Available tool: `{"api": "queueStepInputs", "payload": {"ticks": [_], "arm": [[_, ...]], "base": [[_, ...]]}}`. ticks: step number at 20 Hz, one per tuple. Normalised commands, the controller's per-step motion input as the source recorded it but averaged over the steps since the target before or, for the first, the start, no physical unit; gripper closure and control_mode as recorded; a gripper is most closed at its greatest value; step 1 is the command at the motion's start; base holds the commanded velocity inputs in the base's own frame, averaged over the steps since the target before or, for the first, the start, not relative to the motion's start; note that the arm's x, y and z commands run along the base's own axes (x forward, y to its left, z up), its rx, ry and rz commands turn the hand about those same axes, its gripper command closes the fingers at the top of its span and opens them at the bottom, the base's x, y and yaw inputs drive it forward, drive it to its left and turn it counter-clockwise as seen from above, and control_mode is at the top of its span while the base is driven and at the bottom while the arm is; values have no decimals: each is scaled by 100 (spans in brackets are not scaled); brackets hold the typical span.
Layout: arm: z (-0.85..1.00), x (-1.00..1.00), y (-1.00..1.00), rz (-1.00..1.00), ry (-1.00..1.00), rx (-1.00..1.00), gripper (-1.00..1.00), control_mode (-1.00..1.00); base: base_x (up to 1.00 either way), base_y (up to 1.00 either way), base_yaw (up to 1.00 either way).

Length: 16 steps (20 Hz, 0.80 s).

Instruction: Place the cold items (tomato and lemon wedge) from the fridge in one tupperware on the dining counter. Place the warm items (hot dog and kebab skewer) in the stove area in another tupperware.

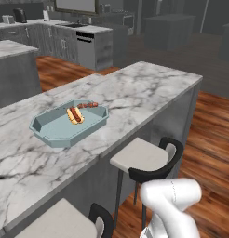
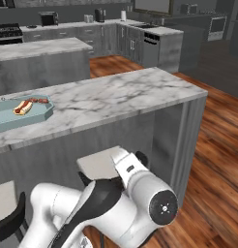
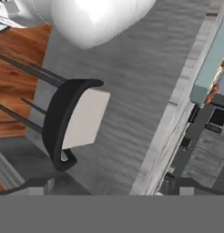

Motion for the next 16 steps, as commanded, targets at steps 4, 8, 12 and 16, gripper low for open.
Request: {"api": "queueStepInputs", "payload": {"ticks": [4,8,12,16], "arm": [[-88,22,54,8,-14,-17,-100,-100],[-71,40,80,10,14,-31,-100,-100],[-71,28,87,12,12,-37,-100,-100],[-89,43,73,21,0,-33,-100,-100]], "base": [[0,0,0],[0,0,0],[0,0,0],[0,0,0]]}}
